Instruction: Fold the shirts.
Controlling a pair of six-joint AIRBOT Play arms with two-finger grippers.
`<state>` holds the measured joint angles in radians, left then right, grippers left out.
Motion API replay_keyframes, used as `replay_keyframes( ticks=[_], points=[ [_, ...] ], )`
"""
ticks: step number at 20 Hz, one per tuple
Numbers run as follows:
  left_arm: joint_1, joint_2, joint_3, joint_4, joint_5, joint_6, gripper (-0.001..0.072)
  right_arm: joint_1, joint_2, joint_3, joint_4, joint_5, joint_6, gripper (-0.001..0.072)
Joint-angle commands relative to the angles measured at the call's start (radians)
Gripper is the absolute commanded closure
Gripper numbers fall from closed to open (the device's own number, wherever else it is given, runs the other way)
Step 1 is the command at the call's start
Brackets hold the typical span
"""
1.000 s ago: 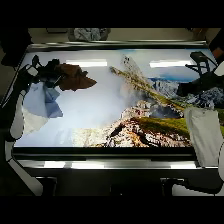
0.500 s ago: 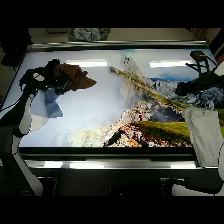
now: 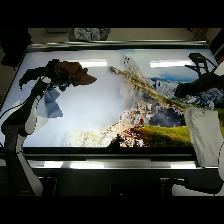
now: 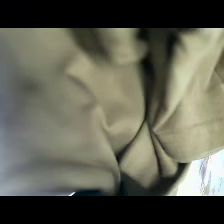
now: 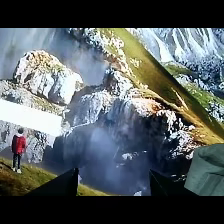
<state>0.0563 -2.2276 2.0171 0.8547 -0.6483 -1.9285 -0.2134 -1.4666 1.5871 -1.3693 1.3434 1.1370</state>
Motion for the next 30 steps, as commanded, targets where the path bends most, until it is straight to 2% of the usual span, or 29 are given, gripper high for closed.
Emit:
replay_keyframes(
  ticks=[1, 3, 4, 6, 7, 8, 9, 14, 17, 19, 24, 28, 29, 30],
  points=[
    [-0.004, -0.004, 0.002, -0.047, 0.008, -0.008, 0.0676, 0.001, 0.001, 0.000, 0.001, 0.018, 0.002, 0.0180],
    [-0.004, 0.049, 0.002, -0.136, 0.018, 0.162, 0.0678, 0.001, 0.001, 0.000, 0.000, 0.004, 0.001, 0.0181],
    [-0.008, 0.102, 0.002, -0.169, 0.009, 0.284, 0.0678, 0.001, 0.001, 0.000, 0.000, -0.011, 0.000, 0.0181],
    [-0.023, 0.237, 0.002, -0.174, -0.062, 0.509, 0.0679, 0.001, 0.004, 0.001, -0.018, -0.137, -0.001, 0.0180],
    [-0.032, 0.327, 0.001, -0.171, -0.128, 0.611, 0.0680, 0.001, 0.012, 0.014, -0.040, -0.155, -0.006, 0.0180],
    [-0.042, 0.422, 0.001, -0.167, -0.196, 0.682, 0.0680, 0.001, 0.029, 0.031, -0.041, -0.161, -0.027, 0.0178],
    [-0.054, 0.513, 0.001, -0.153, -0.248, 0.718, 0.0680, 0.001, 0.060, 0.045, -0.042, -0.158, -0.051, 0.0150],
    [-0.173, 0.919, -0.008, -0.094, -0.412, 0.724, 0.0680, 0.001, 0.318, 0.066, -0.072, -0.112, -0.087, 0.0145],
    [-0.285, 1.056, -0.063, -0.093, -0.450, 0.704, 0.0680, 0.001, 0.483, 0.065, -0.088, 0.005, -0.087, 0.0146],
    [-0.364, 1.077, -0.095, -0.090, -0.447, 0.698, 0.0680, 0.001, 0.566, 0.065, -0.092, 0.102, -0.101, 0.0146],
    [-0.552, 0.935, -0.228, -0.075, -0.416, 0.703, 0.0679, 0.001, 0.654, 0.065, -0.160, 0.323, -0.105, 0.0146],
    [-0.711, 0.661, -0.291, -0.076, -0.418, 0.699, 0.0679, 0.001, 0.647, 0.053, -0.188, 0.329, -0.101, 0.0146],
    [-0.754, 0.579, -0.291, -0.076, -0.418, 0.671, 0.0673, 0.001, 0.638, 0.053, -0.188, 0.331, -0.101, 0.0146],
    [-0.790, 0.509, -0.291, -0.076, -0.419, 0.646, 0.0503, 0.001, 0.626, 0.053, -0.188, 0.331, -0.101, 0.0146]
  ],
)
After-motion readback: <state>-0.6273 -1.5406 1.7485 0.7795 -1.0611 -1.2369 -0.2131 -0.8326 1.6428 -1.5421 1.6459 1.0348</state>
